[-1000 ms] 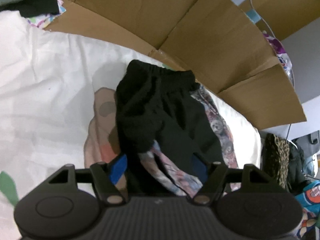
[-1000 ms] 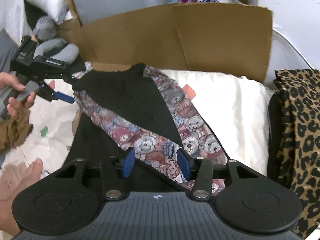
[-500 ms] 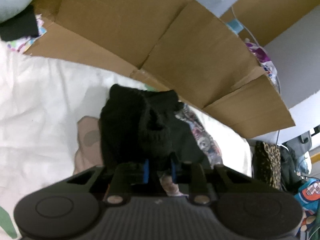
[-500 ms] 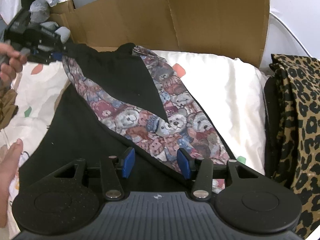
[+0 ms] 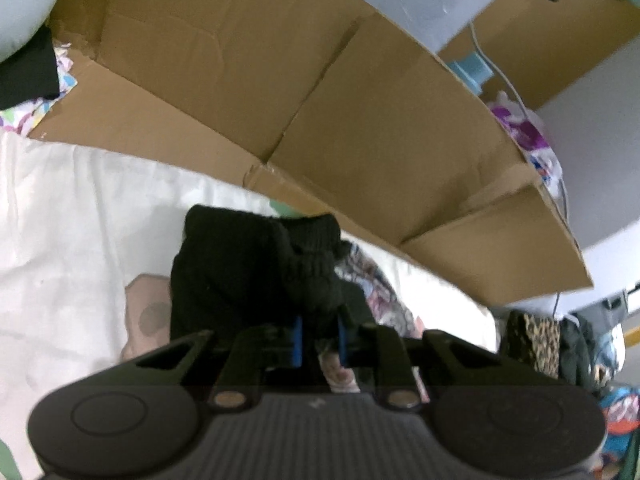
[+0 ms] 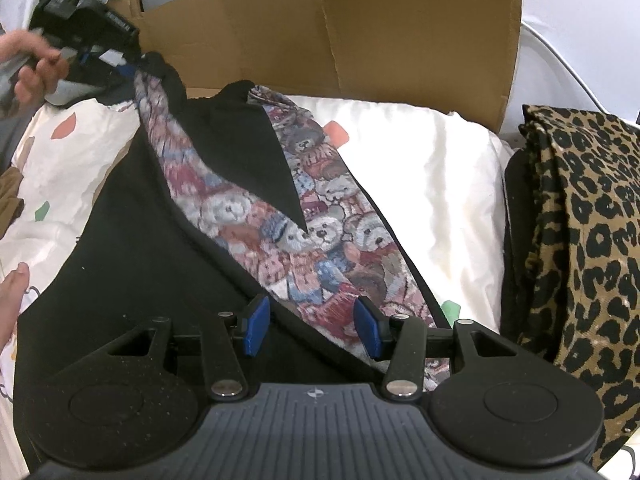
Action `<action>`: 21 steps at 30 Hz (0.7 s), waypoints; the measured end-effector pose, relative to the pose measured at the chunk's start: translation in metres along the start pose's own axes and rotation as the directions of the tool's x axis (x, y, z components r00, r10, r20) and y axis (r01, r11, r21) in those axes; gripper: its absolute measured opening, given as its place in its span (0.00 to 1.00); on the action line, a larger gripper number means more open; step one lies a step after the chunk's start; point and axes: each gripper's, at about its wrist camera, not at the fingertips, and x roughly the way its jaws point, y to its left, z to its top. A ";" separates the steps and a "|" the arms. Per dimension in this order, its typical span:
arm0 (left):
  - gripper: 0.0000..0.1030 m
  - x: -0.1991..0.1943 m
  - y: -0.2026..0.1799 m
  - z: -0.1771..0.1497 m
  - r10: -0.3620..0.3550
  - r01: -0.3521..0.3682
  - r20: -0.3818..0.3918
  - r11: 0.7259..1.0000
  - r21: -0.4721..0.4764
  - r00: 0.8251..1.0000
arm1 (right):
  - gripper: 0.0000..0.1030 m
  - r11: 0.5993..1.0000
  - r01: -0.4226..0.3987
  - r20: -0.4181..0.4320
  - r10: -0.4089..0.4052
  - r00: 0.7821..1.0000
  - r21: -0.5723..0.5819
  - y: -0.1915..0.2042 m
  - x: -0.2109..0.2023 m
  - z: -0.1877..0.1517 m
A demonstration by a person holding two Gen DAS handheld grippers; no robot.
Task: Fold clothes
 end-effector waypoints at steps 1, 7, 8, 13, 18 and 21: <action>0.16 0.003 -0.001 0.003 0.001 -0.001 -0.001 1.000 -0.013 1.000 | 0.52 1.000 -0.002 0.000 0.002 1.000 0.002 -0.001 0.000 -0.001; 0.16 0.024 -0.018 0.021 0.028 -0.028 0.004 0.999 -0.024 1.000 | 0.52 1.000 0.020 -0.003 -0.020 1.000 0.012 -0.009 -0.002 -0.008; 0.16 0.028 -0.020 0.023 0.033 -0.033 0.005 0.999 -0.029 0.999 | 0.52 1.000 0.024 -0.002 -0.024 1.000 0.018 -0.011 -0.003 -0.009; 0.15 0.047 -0.024 0.033 0.061 -0.060 0.008 0.997 -0.058 0.998 | 0.52 0.999 0.031 -0.003 -0.031 1.000 0.032 -0.017 -0.004 -0.012; 0.15 0.064 -0.031 0.039 0.085 -0.084 0.007 0.994 -0.065 0.996 | 0.52 0.997 0.042 0.005 -0.042 0.999 0.067 -0.027 -0.006 -0.015; 0.15 0.072 -0.033 0.041 0.094 -0.094 0.006 0.993 -0.068 0.996 | 0.51 0.994 0.046 0.009 -0.047 0.999 0.100 -0.035 -0.007 -0.015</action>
